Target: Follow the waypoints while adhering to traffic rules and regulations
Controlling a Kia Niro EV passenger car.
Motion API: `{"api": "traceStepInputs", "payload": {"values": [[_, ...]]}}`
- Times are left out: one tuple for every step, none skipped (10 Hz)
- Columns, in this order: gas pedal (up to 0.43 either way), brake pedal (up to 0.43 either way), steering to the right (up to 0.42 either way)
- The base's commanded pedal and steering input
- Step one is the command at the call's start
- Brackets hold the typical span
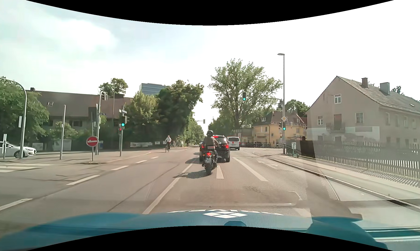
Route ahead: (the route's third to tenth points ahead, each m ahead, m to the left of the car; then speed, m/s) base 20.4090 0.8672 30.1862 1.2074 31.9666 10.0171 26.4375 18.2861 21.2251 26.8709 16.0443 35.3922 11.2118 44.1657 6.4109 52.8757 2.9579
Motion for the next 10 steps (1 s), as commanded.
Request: {"api": "traceStepInputs", "payload": {"values": [[0.000,0.006,0.008],[0.000,0.030,0.008],[0.000,0.055,0.007],[0.000,0.079,0.006],[0.000,0.091,0.005],[0.000,0.104,0.003],[0.000,0.110,0.003],[0.000,0.122,0.003],[0.000,0.152,0.002],[0.000,0.159,0.002]]}}
